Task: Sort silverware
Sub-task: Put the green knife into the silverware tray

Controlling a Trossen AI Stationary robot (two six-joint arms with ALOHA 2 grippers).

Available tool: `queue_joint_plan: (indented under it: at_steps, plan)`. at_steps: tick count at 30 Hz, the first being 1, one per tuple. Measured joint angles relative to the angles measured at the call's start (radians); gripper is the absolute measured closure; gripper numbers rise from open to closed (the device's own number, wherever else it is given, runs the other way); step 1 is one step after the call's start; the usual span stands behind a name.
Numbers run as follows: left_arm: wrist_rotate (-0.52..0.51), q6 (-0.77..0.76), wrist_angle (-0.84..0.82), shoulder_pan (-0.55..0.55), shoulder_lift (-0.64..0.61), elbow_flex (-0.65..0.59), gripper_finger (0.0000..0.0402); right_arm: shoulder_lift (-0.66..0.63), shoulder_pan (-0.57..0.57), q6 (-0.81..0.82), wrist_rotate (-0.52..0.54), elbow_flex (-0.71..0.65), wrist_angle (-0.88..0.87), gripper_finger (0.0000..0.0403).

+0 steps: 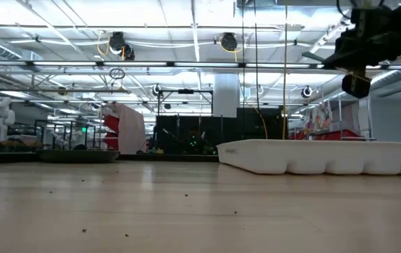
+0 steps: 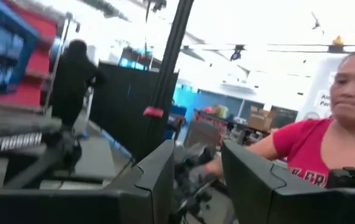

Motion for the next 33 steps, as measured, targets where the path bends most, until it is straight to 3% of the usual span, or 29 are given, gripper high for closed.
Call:
queue_joint_plan:
  at_steps: [10, 14, 16, 19, 23, 27, 33]
  plan:
    - [-0.015, -0.001, -0.004, 0.0, -0.079, 0.0, 0.0263, 0.19, -0.191, -0.238, -0.044, 0.0, -0.103, 0.0403]
    - [-0.016, -0.002, -0.035, -0.001, -0.079, 0.0, 0.0263, 0.206, -0.208, -0.256, -0.036, -0.001, -0.111, 0.0403]
    - [-0.017, 0.017, -0.057, -0.001, -0.079, 0.0, 0.0263, 0.204, -0.206, -0.226, 0.011, 0.001, -0.109, 0.0403]
    - [-0.02, 0.027, -0.059, -0.001, -0.078, 0.0, 0.0263, 0.204, -0.208, -0.136, 0.169, 0.0, -0.119, 0.0403]
    - [-0.02, 0.054, -0.055, -0.001, -0.078, 0.0, 0.0263, 0.201, -0.206, -0.075, 0.223, 0.0, -0.169, 0.0403]
    - [-0.02, 0.072, -0.056, 0.0, -0.078, 0.0, 0.0263, 0.201, -0.207, -0.034, 0.389, 0.0, -0.252, 0.0403]
    - [-0.02, 0.073, -0.058, 0.001, -0.078, 0.0, 0.0263, 0.201, -0.206, -0.038, 0.36, 0.0, -0.256, 0.0403]
